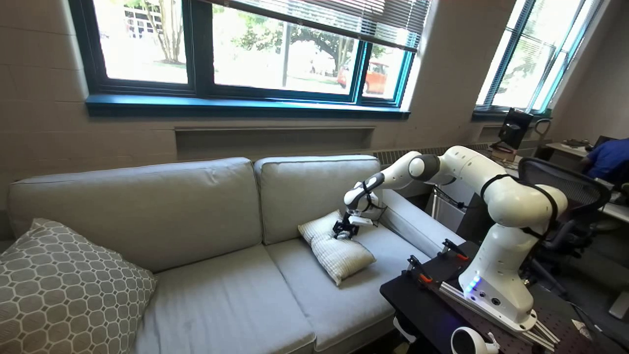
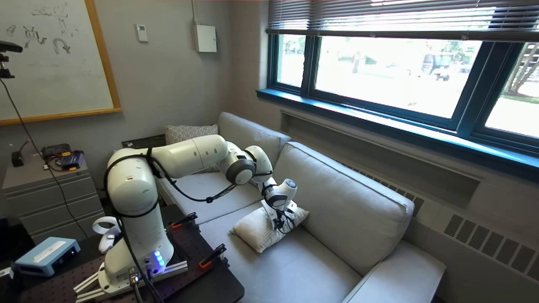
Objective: Move white pillow to the right arm rest side of the couch
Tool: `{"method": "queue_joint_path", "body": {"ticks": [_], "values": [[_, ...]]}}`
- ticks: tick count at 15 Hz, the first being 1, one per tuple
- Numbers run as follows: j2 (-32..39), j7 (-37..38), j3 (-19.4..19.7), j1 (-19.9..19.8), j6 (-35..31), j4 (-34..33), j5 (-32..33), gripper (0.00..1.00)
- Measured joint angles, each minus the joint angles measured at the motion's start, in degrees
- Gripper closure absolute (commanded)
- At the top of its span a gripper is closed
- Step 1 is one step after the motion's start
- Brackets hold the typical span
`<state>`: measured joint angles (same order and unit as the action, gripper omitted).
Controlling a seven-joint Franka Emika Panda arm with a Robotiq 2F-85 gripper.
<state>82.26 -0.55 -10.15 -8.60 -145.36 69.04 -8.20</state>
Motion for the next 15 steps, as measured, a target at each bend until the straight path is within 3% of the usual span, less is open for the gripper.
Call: {"method": "queue_joint_path", "body": {"ticks": [2, 9, 15], "values": [[2.7, 0.0, 0.1, -0.1, 1.5, -3.7, -0.3, 0.48], [1.5, 0.0, 0.6, -0.1, 1.5, -3.9, -2.1, 0.97], [1.4, 0.2, 0.5, 1.4, 2.0, -6.2, -2.1, 0.96]]}}
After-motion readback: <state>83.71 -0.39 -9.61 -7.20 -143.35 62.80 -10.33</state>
